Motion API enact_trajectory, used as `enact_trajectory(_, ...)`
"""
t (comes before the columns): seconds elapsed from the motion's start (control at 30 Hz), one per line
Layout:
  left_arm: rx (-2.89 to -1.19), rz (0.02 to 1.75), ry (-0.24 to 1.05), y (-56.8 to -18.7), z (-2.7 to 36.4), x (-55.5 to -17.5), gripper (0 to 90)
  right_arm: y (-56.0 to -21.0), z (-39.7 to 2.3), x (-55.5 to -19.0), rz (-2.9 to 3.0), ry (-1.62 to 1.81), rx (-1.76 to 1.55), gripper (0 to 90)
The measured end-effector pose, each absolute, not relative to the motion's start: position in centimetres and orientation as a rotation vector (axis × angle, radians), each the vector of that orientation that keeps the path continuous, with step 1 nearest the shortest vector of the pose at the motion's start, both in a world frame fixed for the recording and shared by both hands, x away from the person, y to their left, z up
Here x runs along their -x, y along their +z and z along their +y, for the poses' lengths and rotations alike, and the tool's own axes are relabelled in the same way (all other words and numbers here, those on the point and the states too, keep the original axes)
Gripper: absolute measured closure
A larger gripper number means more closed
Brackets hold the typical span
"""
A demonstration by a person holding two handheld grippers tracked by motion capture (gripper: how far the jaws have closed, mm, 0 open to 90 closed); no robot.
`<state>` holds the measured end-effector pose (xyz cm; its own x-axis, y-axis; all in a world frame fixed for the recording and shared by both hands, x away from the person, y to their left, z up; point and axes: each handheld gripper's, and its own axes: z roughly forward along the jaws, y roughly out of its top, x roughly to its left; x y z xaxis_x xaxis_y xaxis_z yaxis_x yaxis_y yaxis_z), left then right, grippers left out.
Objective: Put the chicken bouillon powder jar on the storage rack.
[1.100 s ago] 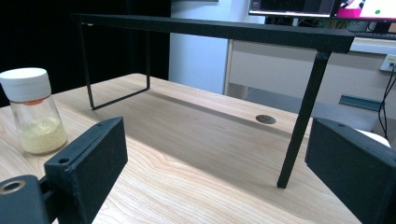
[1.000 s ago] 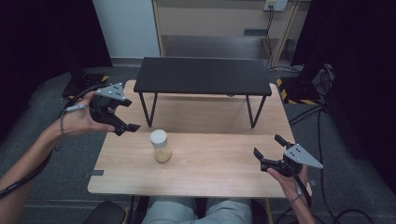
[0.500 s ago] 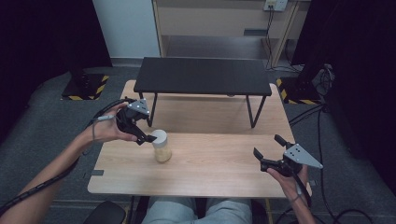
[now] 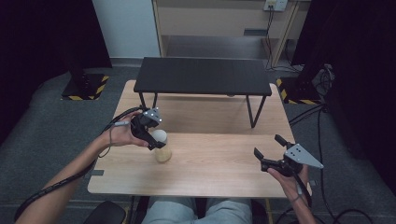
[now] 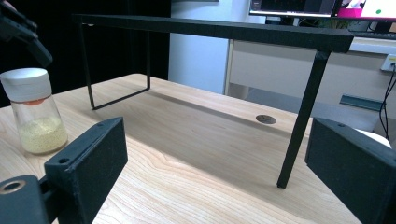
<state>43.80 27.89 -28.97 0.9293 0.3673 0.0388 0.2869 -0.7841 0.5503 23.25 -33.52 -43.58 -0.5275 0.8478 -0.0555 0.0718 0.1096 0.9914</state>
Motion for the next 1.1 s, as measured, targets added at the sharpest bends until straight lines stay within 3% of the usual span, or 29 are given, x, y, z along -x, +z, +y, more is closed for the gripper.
enact_trajectory(0.27,-2.565,0.461,0.169,-30.5,27.1,-44.5,13.1,-43.6,-33.5,-23.3,1.725,1.484,-0.903,5.6)
enact_trajectory(0.4,-2.602,0.445,0.215,-30.7,26.5,-44.3,30.9,-43.6,-33.5,-23.2,1.725,1.487,-0.9,5.6)
enact_trajectory(0.83,-2.565,0.458,0.181,-30.5,27.2,-44.4,32.4,-43.6,-33.5,-23.3,1.725,1.486,-0.901,5.6)
enact_trajectory(1.1,-2.526,0.392,0.195,-24.6,27.3,-43.7,32.4,-43.6,-33.6,-23.2,1.719,1.488,-0.9,5.6)
